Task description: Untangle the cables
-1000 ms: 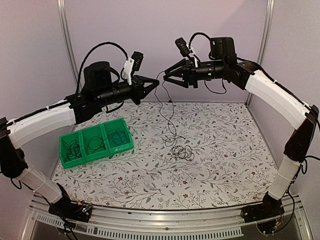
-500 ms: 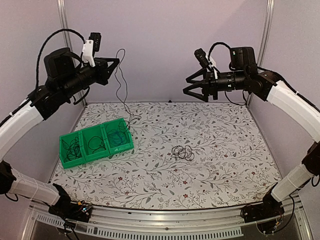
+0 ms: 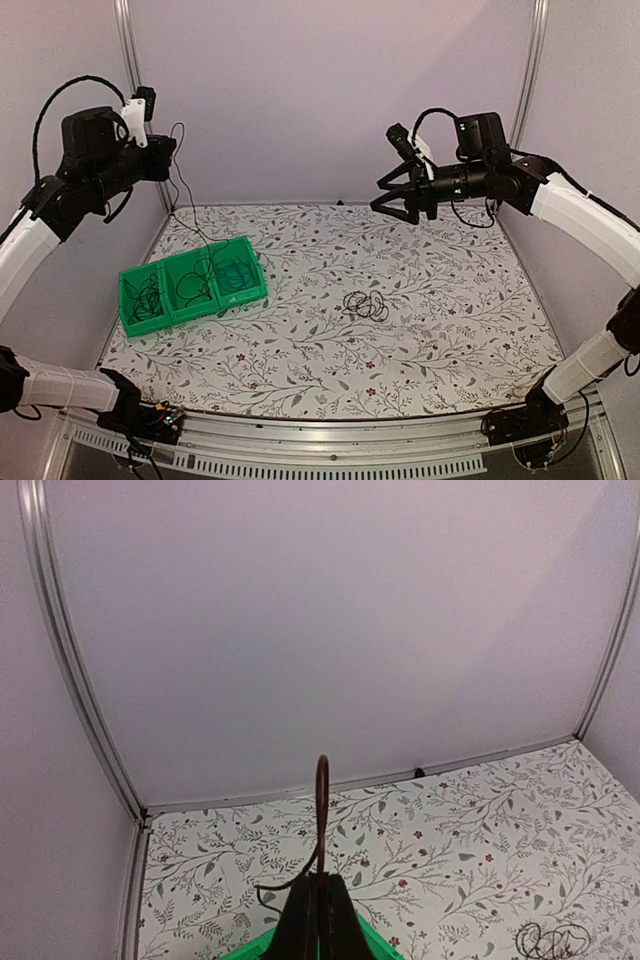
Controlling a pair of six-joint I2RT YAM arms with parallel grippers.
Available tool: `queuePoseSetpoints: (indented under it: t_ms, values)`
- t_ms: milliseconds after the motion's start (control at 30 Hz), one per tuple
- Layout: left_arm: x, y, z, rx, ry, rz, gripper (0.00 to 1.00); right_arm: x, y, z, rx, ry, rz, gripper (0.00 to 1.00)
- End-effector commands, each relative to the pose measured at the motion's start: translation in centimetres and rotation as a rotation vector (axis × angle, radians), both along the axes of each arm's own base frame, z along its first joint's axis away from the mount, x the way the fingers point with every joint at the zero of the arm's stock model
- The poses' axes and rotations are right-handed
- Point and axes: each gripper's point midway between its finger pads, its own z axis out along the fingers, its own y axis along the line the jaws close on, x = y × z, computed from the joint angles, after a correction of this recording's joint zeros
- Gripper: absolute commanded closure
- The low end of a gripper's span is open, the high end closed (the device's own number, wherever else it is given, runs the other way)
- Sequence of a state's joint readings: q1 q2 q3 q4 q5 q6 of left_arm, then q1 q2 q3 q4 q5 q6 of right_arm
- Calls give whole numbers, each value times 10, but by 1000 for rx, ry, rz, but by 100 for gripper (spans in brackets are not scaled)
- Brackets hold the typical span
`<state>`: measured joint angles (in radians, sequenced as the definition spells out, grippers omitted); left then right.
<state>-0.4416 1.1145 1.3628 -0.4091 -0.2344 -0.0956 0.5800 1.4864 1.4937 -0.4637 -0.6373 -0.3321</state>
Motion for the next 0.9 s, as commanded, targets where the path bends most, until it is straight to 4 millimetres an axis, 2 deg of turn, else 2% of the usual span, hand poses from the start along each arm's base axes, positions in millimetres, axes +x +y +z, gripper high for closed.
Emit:
queuePoseSetpoints:
  t_ms: [0,133,333,533,633,700,867]
  values:
    - [1,32,-27,53,56,101,100,-5,-7,7,6,-25,-11,30]
    - [9,52,-60,69,98,165,100,-7,-10,3,-1,-20,-16,30]
    - [20,70,-136,116,226,212,100,-9,-13,-3,-11,-19,-23,30]
    - [20,87,-181,105,280,247,100,-12,-16,-8,-20,-20,-33,29]
    - [20,82,-199,70,301,220,100,-13,-18,-11,-23,-15,-34,29]
    - [21,71,-207,27,301,165,100,-13,-18,-12,-25,-14,-33,29]
    - [21,22,-226,-155,338,-68,100,-13,-17,-16,-30,-8,-32,29]
